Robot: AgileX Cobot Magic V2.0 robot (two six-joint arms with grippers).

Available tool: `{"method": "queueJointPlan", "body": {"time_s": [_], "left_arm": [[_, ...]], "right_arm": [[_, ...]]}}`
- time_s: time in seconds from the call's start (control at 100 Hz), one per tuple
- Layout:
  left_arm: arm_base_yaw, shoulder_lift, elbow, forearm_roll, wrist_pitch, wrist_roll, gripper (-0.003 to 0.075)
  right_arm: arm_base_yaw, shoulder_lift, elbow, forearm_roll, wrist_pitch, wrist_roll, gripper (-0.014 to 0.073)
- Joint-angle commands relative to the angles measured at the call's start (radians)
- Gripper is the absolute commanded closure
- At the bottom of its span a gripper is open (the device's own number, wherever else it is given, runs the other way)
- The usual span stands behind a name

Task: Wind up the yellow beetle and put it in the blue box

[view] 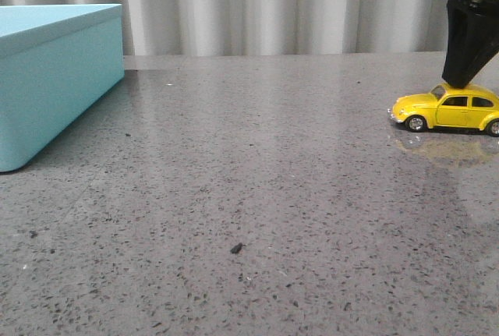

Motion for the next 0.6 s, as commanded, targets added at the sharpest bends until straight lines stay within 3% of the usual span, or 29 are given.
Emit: {"method": "queueJointPlan", "body": {"time_s": [0.0, 0.29, 0.59], "left_arm": [[-0.005, 0.019, -0.034, -0.001, -0.085, -0.008, 0.0741], [-0.005, 0.019, -0.034, -0.001, -0.085, -0.008, 0.0741], [-0.005, 0.019, -0.034, -0.001, -0.085, -0.008, 0.0741]], "right_arm": [[-0.002, -0.031, -0.028, -0.008, -0.013, -0.005, 0.0655], [-0.002, -0.031, -0.028, -0.139, 0.018, 0.048, 0.0655], [-0.051, -0.031, -0.028, -0.15, 0.048, 0.048, 0.0655]]}}
